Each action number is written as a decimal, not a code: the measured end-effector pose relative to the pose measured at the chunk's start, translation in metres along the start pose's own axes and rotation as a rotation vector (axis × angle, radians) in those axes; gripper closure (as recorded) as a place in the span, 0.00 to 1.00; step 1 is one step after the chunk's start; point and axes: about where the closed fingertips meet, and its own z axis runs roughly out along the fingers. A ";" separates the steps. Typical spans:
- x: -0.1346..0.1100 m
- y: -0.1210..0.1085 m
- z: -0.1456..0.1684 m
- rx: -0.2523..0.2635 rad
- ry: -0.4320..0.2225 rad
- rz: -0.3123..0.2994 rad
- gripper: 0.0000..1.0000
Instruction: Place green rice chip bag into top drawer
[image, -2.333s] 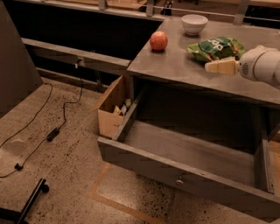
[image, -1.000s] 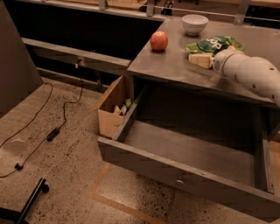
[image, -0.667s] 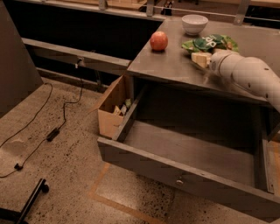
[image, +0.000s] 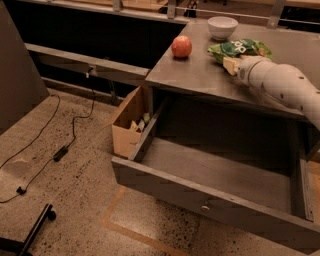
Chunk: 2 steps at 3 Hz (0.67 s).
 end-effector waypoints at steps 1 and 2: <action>-0.007 -0.002 -0.031 -0.057 0.016 -0.018 1.00; -0.005 0.008 -0.090 -0.105 0.081 -0.041 1.00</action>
Offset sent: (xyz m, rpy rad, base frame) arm -0.1728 -0.0076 0.0105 -0.0905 0.2024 0.1813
